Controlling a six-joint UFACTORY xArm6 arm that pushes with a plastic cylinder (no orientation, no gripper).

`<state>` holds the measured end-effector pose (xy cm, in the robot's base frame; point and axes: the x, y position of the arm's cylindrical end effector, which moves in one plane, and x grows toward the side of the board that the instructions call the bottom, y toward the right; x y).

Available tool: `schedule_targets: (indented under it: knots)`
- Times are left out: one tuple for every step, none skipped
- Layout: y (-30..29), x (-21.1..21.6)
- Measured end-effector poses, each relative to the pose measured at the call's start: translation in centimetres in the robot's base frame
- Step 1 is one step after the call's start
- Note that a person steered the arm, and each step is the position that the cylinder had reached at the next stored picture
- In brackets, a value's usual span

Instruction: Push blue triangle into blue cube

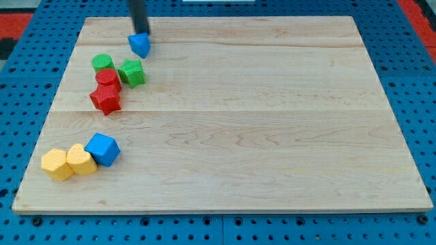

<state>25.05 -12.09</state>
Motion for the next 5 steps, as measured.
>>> schedule_targets:
  knots:
    - [3.7, 3.7]
    - [3.9, -1.8]
    - [-4.5, -2.9]
    - [-6.0, 2.7]
    - [4.8, 3.5]
